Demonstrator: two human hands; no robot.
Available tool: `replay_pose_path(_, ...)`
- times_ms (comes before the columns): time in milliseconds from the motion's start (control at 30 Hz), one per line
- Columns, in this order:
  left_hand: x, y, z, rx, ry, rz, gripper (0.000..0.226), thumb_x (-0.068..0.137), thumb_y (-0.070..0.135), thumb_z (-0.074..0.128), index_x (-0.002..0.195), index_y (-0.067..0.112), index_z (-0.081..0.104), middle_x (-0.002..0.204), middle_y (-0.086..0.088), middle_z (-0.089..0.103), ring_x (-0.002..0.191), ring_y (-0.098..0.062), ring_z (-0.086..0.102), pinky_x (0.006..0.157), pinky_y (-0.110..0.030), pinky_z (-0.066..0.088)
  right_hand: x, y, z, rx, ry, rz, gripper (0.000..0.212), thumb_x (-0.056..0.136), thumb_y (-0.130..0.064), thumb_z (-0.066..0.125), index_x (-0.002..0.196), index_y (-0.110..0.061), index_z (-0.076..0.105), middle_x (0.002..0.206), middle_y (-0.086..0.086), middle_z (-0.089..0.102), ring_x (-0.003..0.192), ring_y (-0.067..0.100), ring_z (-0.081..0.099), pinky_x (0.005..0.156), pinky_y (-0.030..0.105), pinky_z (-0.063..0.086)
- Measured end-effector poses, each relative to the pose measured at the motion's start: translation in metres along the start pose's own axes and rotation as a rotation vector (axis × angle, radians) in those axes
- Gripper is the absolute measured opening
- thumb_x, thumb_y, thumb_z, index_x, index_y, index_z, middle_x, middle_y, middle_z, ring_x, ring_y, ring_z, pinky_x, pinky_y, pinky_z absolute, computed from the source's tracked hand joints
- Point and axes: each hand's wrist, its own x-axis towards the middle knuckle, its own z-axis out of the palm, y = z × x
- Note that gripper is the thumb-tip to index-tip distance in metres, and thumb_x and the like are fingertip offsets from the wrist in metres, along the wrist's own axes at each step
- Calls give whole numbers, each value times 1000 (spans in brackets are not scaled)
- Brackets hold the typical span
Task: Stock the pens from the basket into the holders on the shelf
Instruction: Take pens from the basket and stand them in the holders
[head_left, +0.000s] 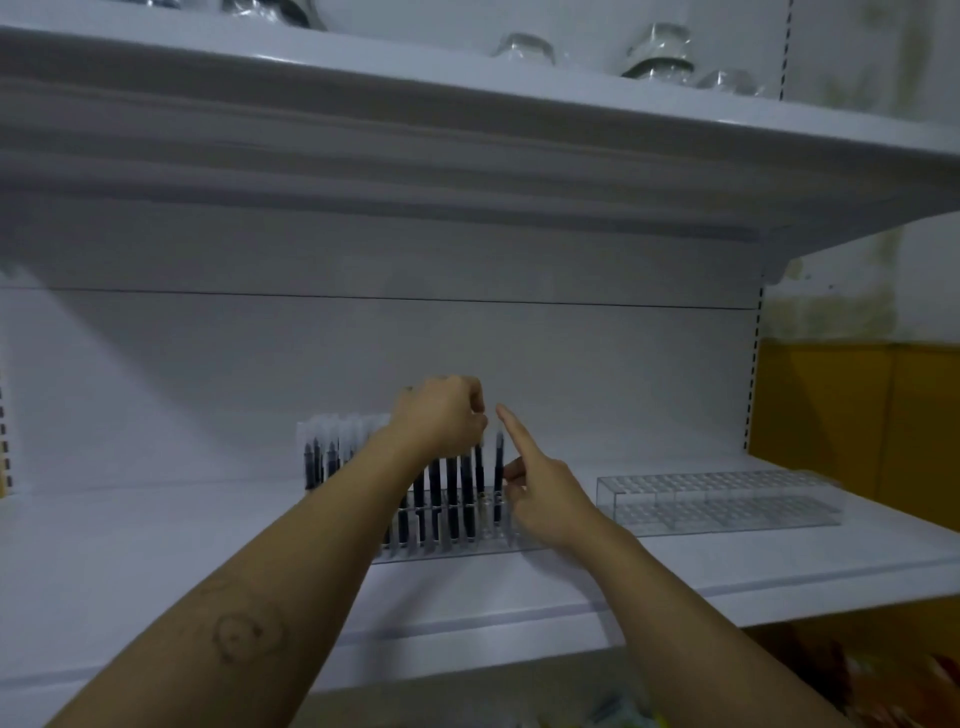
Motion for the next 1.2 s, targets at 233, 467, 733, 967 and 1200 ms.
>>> replay_pose_path(233,-31,-1,-14,148,122,173,52,93,49,50,139,26,43,147,0,44,138,-20,34,118,-49,3,-14,4,-10,-53,51,-34,84,93,-27,60,152,-42,1,148,1,37,131,16,41,97,23,32)
replay_pose_path(467,-84,6,0,130,206,247,56,91,45,54,141,25,41,145,3,45,135,-16,37,120,-38,9,-54,-6,-30,-128,118,-64,66,94,-34,59,150,-31,24,149,-5,35,134,13,37,108,29,33)
replay_pose_path(733,-150,22,43,32,224,310,49,91,42,55,137,26,48,136,5,52,127,-16,45,108,-30,26,-124,-3,-29,-162,148,-83,59,90,-32,65,144,-27,39,145,-6,41,132,12,39,103,18,28)
replay_pose_path(967,-217,39,98,-55,168,356,36,91,39,55,126,27,57,119,6,62,112,-16,52,90,-30,32,-203,25,-8,-170,121,6,55,90,-26,66,140,-25,44,138,-3,43,129,13,40,104,20,30)
replay_pose_path(1200,-277,41,177,-106,-82,247,47,92,47,51,134,28,48,133,5,54,123,-18,46,101,-32,33,-275,78,42,-260,-71,216,55,94,-38,59,143,-26,38,145,-1,38,131,21,39,106,37,37)
